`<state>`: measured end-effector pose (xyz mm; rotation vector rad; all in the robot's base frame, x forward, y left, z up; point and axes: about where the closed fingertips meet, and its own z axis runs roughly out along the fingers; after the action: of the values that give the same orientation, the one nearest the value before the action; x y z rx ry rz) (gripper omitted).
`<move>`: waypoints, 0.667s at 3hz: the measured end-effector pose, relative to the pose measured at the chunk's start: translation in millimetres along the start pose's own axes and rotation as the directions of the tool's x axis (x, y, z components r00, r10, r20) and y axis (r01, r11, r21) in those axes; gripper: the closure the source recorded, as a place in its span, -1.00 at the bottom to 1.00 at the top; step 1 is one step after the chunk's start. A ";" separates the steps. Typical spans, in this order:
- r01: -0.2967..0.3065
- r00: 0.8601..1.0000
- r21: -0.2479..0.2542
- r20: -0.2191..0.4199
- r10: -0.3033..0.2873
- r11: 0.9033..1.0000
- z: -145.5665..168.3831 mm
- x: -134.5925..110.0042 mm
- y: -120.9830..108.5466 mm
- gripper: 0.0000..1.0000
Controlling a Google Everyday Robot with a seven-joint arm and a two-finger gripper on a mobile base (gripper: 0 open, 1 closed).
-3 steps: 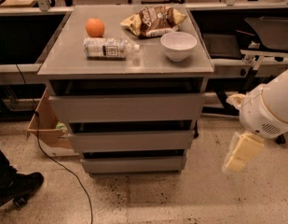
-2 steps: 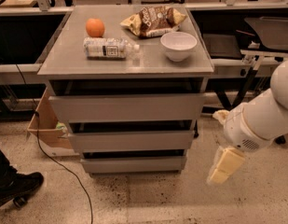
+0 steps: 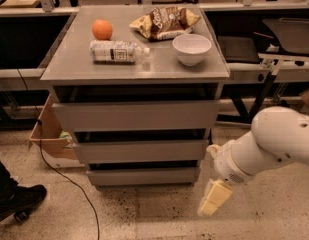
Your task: Open bottom drawer
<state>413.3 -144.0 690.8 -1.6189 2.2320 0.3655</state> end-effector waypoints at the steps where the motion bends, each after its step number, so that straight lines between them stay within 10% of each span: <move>1: -0.009 1.000 -0.047 0.027 0.011 0.999 52.3 1.7 10.1 -1.00; 2: -0.021 0.998 -0.086 0.051 0.025 0.996 104.2 5.4 21.3 -1.00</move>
Offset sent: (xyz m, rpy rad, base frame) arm -0.0141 0.0665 -0.1444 0.1104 0.1015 0.0252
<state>405.6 -99.3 594.5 -1.6082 2.2255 0.5095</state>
